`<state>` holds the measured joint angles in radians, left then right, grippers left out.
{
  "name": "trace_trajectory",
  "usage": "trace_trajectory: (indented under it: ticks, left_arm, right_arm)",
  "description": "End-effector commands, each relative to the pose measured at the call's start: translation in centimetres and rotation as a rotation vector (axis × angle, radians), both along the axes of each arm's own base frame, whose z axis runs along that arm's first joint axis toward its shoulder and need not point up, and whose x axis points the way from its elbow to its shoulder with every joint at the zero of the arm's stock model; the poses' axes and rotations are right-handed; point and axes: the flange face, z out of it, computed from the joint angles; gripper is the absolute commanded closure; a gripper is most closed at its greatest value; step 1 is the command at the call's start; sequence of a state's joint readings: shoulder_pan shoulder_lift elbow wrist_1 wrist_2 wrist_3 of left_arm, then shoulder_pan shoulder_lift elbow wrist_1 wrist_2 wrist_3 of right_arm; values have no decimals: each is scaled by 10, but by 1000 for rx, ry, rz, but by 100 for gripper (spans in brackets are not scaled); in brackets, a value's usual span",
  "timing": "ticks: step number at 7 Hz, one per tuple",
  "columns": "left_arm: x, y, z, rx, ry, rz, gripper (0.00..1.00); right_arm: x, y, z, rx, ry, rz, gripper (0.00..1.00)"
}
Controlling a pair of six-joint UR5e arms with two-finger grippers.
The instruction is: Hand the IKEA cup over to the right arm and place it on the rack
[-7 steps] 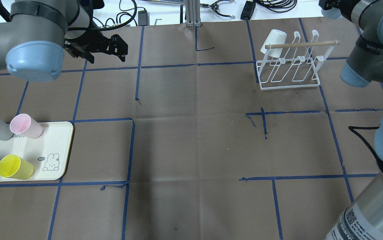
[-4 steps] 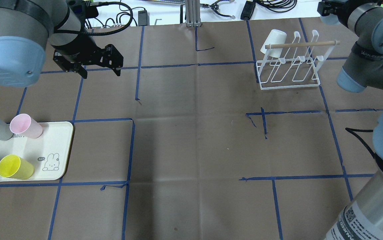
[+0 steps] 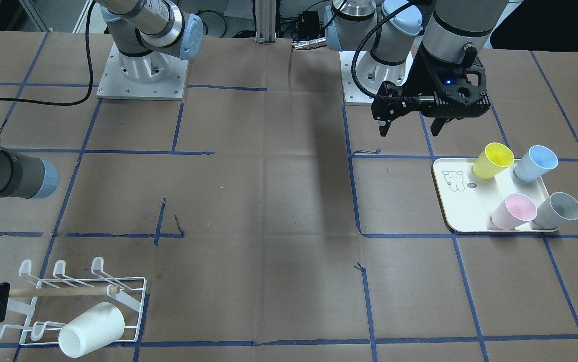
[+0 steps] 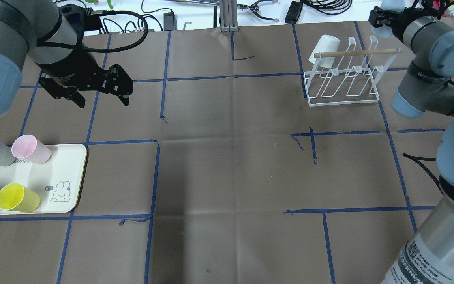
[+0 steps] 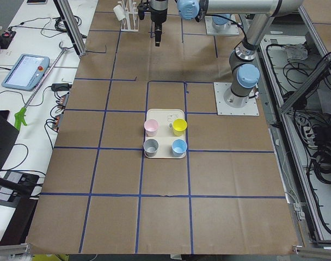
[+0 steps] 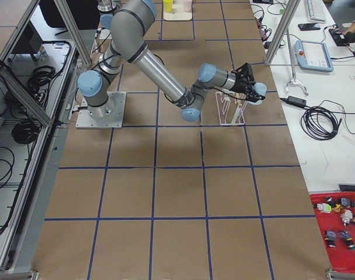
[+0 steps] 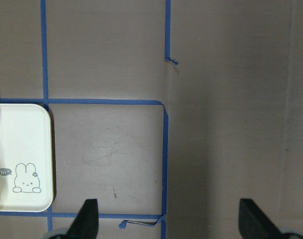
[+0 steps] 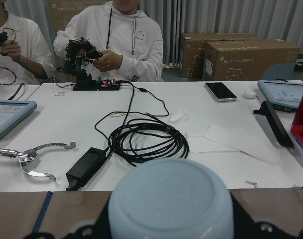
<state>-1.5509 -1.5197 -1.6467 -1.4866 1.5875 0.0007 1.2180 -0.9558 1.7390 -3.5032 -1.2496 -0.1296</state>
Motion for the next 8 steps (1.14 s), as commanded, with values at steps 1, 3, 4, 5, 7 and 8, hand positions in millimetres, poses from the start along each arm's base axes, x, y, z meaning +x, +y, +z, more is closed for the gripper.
trace_trajectory:
  ticks: [1,3,4,5,7,8]
  left_arm:
    - [0,-3,0,-13,4,-1,0]
    - [1,-11,-3,-31,3,-6,0]
    - [1,-16,-4,-43,3,-4,0]
    - [3,-20,0,-52,3,0,0]
    - [6,-29,-6,-41,3,10,0]
    - [6,-31,-9,-34,4,13,0]
  right_arm:
    - [6,-1,-8,-3,-3,8,75]
    - [21,1,-14,5,-21,23,73]
    - [21,4,-20,18,-27,21,72]
    - [21,4,-22,12,-25,20,65]
    - [20,4,-24,8,-32,13,23]
    - [20,4,-20,-10,-77,-5,1]
